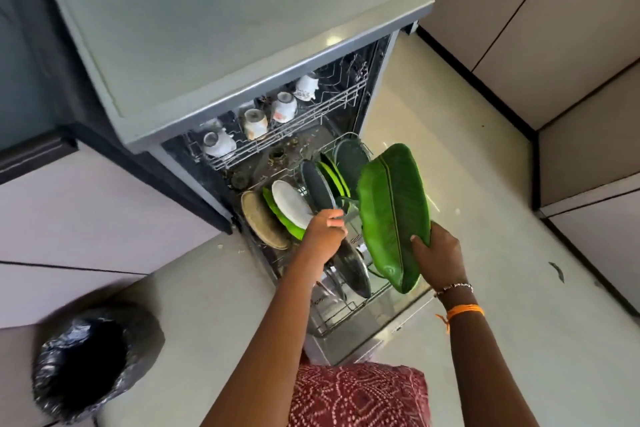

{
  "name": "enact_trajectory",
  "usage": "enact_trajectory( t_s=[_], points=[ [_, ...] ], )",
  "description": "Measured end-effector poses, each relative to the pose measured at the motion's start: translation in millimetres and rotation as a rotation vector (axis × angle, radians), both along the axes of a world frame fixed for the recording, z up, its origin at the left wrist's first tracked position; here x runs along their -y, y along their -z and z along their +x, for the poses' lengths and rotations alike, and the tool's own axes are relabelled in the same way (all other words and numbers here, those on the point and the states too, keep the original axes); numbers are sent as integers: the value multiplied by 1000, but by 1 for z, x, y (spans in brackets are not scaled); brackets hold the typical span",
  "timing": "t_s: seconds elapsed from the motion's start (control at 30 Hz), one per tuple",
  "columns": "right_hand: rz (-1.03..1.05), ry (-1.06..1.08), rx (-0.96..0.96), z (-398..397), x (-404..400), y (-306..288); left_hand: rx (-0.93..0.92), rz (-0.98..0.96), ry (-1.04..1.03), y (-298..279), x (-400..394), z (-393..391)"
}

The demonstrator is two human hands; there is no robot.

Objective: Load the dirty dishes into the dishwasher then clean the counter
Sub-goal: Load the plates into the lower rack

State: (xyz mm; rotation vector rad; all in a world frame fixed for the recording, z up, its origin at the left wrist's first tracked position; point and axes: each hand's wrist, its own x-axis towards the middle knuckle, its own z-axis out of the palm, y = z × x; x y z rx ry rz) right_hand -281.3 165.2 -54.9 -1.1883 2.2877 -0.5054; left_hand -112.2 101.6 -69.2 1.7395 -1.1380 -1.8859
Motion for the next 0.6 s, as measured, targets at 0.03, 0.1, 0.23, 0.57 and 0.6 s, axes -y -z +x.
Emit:
enact_trajectory(
  t_s=[0.03, 0.1, 0.23, 0.57, 0.6],
  points=[
    [5, 15, 21, -10, 8, 7, 8, 13, 1, 5, 4, -7],
    [19, 52, 83, -34, 27, 25, 27, 45, -34, 21, 14, -27],
    [5, 26, 152, -81, 65, 70, 56, 93, -134, 56, 35, -71],
    [60, -224, 218, -188, 141, 192, 146, -9, -496, 157, 85, -189],
    [70, -241, 219, -189, 148, 204, 159, -28, -509, 164, 89, -195]
  ],
)
